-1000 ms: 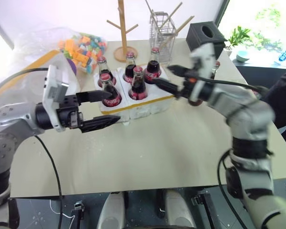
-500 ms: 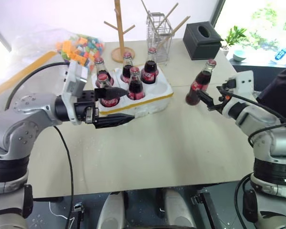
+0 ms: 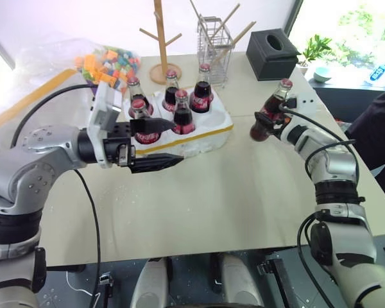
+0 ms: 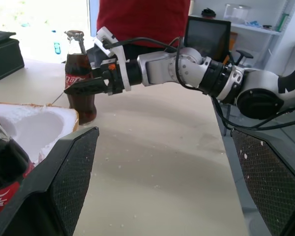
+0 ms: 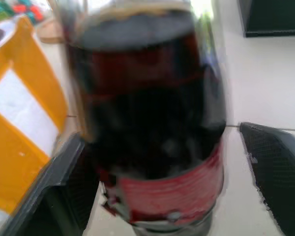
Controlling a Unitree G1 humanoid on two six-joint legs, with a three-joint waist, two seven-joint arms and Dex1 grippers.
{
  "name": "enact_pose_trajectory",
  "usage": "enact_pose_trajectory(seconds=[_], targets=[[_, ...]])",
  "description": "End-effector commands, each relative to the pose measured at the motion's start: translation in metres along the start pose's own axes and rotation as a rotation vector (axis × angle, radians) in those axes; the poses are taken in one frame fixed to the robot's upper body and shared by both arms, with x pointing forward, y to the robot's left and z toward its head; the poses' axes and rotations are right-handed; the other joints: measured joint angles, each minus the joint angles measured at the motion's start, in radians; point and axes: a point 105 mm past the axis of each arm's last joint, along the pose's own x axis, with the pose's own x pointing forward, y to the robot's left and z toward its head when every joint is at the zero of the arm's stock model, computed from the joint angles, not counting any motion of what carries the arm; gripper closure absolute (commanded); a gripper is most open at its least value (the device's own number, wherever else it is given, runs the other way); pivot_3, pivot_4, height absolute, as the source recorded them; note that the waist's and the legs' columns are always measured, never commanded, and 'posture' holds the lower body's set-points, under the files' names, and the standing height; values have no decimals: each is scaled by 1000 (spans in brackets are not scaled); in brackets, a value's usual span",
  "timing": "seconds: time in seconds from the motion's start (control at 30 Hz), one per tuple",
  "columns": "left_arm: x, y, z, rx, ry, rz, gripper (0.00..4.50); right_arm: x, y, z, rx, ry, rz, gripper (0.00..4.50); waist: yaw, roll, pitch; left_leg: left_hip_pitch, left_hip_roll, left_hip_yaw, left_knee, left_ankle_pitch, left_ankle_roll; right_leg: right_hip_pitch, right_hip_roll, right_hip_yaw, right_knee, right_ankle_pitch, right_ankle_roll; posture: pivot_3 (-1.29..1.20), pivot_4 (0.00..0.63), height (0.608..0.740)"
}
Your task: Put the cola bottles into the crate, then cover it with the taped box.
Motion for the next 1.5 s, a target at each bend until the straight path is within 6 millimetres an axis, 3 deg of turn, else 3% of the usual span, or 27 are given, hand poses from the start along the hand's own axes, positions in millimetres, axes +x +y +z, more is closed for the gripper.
enact_pose_trajectory(seconds=[0.03,0.13,0.23,0.33,0.43,0.7,0.9,1.1,1.13,1.17,1.23,1.37,1.5], targets=[[-11,-1,11,53,-12,54,0,-11,18,58,-45,-218,110,1794,-1,1,1,0,0,0,0,0,0,0,0,0,0,0,0,0,150,740],[-18,-2,11,44,-12,88,0,-31,47,99,-42,-369,264,1794,-3,5,4,-2,0,0,0,0,0,-3,0,0,1,0,0,0,150,740],[-25,-3,9,32,-11,122,0,-50,83,124,7,-453,442,1794,-4,7,5,-3,0,0,-1,0,0,-4,0,1,1,0,1,0,150,740],[-28,-3,7,28,-6,146,0,-59,122,129,8,-459,598,1794,-4,7,5,-2,1,0,-1,0,0,-4,1,0,2,0,0,0,150,740],[-27,-3,7,29,-7,149,0,-49,140,116,-33,-392,629,1794,-2,7,5,-2,1,0,-1,0,0,-3,1,0,1,0,0,0,150,740],[-29,1,11,45,-17,162,0,-5,131,80,-147,-247,518,1794,4,6,5,-3,-1,0,2,0,0,-2,0,1,0,0,-1,0,150,740],[-29,0,10,47,-22,170,0,5,131,73,-145,-210,517,1794,1,6,5,-3,0,0,0,0,0,-3,0,1,1,0,0,0,150,740],[-30,2,7,50,-9,179,0,14,134,47,-165,-83,541,1794,2,6,5,-3,-1,0,0,0,0,-3,0,1,0,0,0,0,150,740],[-31,2,7,51,-4,182,0,15,135,42,-158,-55,551,1294,2,6,5,-3,-1,0,0,0,0,-3,0,1,0,0,0,0,150,740],[-31,3,6,52,-1,184,0,15,135,39,-152,-39,557,744,1,6,5,-3,-1,0,0,0,0,-3,0,1,0,0,0,0,150,740],[-33,4,6,51,2,189,0,17,135,38,-165,-35,550,79,0,6,5,-3,0,0,0,0,0,-3,0,1,1,0,0,0,150,740],[-47,6,4,48,45,220,0,10,127,49,-203,-55,545,79,-1,6,5,-2,0,0,0,0,0,-3,0,1,1,0,0,0,150,740],[-93,10,8,53,156,331,0,-25,108,73,-242,-81,592,79,2,6,5,-3,0,0,0,0,0,-4,0,1,1,0,0,0,150,740]])
